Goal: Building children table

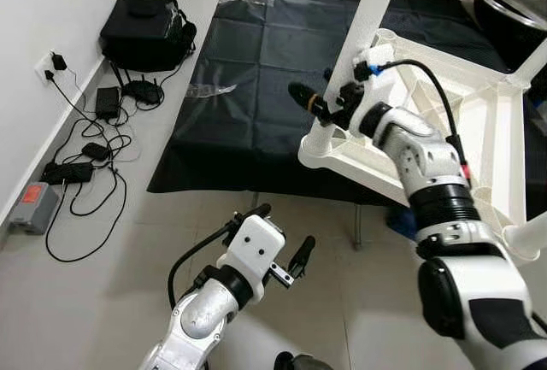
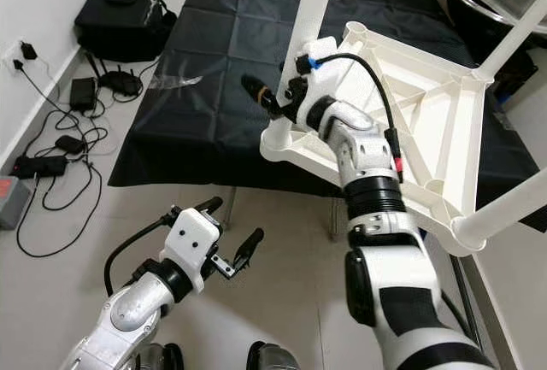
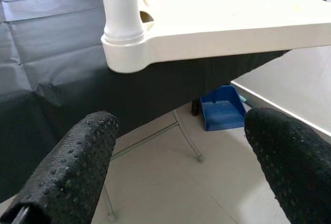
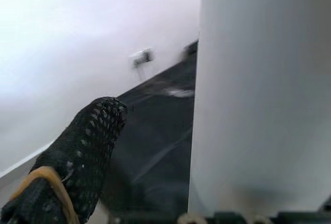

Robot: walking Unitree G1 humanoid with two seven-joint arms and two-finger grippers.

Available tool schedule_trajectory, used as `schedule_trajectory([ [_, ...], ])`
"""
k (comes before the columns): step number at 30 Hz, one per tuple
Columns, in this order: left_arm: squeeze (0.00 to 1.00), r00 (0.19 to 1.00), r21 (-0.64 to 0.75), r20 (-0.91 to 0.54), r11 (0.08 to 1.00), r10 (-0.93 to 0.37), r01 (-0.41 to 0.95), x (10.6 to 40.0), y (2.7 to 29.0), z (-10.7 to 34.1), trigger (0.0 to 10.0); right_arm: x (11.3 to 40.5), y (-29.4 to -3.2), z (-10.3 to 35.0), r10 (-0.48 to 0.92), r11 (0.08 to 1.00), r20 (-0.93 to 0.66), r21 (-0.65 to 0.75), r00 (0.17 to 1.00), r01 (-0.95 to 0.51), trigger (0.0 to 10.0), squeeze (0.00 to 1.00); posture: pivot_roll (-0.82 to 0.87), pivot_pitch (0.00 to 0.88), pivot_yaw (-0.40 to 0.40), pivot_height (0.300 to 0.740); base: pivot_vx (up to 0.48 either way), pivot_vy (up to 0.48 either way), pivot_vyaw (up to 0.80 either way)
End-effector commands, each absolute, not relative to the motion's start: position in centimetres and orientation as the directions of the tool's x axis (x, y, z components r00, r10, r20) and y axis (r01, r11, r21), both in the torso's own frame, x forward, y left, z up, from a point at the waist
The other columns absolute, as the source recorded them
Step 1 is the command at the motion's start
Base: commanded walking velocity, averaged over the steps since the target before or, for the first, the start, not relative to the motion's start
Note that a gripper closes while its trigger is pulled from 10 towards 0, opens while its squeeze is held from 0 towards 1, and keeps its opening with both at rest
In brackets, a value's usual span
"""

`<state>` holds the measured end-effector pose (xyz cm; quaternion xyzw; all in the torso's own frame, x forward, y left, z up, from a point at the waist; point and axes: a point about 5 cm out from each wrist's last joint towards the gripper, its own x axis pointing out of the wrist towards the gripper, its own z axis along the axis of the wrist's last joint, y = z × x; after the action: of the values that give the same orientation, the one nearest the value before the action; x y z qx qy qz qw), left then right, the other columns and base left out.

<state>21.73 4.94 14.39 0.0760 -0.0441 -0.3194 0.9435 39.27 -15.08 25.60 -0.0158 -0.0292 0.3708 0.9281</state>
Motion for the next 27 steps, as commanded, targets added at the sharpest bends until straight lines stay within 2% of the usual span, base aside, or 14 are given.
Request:
schedule_trajectory([
  [1,0.00,0.785,0.173,0.017,0.775,-0.620,0.608,21.5,4.7,14.1,10.0,39.0,-13.9,25.3,0.772,0.635,0.010,-0.060,0.636,-0.770,10.0,0.00,0.12,0.129,-0.108,0.740,0.000,0.000,0.00],
  [4,0.00,0.784,0.174,0.017,0.774,-0.620,0.609,21.5,4.7,14.1,10.0,39.1,-14.1,25.8,0.807,0.588,-0.004,-0.074,0.590,-0.805,10.0,0.00,0.12,0.130,-0.112,0.740,0.000,0.000,0.00],
  [7,0.00,0.785,0.175,0.017,0.775,-0.620,0.608,21.4,4.7,14.1,10.0,39.7,-14.3,26.4,0.802,0.593,-0.020,-0.095,0.597,-0.800,10.0,0.00,0.13,0.135,-0.111,0.740,0.000,0.000,0.00],
  [8,0.00,0.785,0.176,0.018,0.775,-0.619,0.607,21.4,4.7,14.2,10.0,39.9,-14.3,26.6,0.794,0.606,-0.010,-0.079,0.608,-0.792,4.0,0.00,0.13,0.136,-0.115,0.740,0.000,0.000,0.00],
  [10,0.00,0.785,0.177,0.019,0.775,-0.619,0.607,21.4,4.7,14.2,10.0,40.0,-14.3,26.8,0.788,0.615,-0.003,-0.066,0.616,-0.786,4.0,0.00,0.13,0.139,-0.117,0.740,0.000,0.000,0.00],
  [11,0.00,0.787,0.176,0.019,0.777,-0.617,0.605,21.5,4.7,14.2,10.0,40.0,-14.3,26.9,0.798,0.603,0.009,-0.059,0.603,-0.796,0.0,0.00,0.13,0.139,-0.117,0.740,0.000,0.000,0.00],
  [16,0.00,0.788,0.177,0.019,0.778,-0.615,0.603,21.4,4.7,14.2,10.0,39.9,-14.2,27.1,0.821,0.571,0.041,-0.048,0.570,-0.820,0.0,0.00,0.13,0.141,-0.117,0.740,0.000,0.000,0.00],
  [21,0.00,0.789,0.174,0.019,0.779,-0.614,0.603,21.4,4.7,14.2,10.0,40.1,-14.4,27.1,0.803,0.596,0.060,-0.047,0.593,-0.802,0.0,0.00,0.13,0.146,-0.117,0.740,0.000,0.000,0.00],
  [22,0.00,0.788,0.174,0.018,0.778,-0.615,0.603,21.4,4.7,14.2,10.0,40.3,-14.5,27.1,0.764,0.645,0.066,-0.051,0.642,-0.763,0.0,0.00,0.12,0.146,-0.115,0.740,0.000,0.000,0.00],
  [23,0.00,0.788,0.174,0.018,0.778,-0.615,0.603,21.4,4.7,14.2,10.0,40.9,-14.8,27.0,0.674,0.738,0.071,-0.060,0.735,-0.672,0.0,0.00,0.13,0.147,-0.119,0.740,0.000,0.000,0.00],
  [26,0.00,0.788,0.174,0.018,0.778,-0.615,0.603,21.4,4.7,14.2,10.0,40.9,-14.8,27.0,0.674,0.738,0.071,-0.060,0.735,-0.672,0.0,0.00,0.13,0.147,-0.119,0.740,0.000,0.000,0.00],
  [27,0.00,0.789,0.173,0.019,0.779,-0.615,0.603,21.4,4.7,14.2,10.0,41.4,-15.2,27.0,0.561,0.828,0.075,-0.043,0.825,-0.559,0.0,0.00,0.13,0.147,-0.119,0.740,0.000,0.000,0.00],
])
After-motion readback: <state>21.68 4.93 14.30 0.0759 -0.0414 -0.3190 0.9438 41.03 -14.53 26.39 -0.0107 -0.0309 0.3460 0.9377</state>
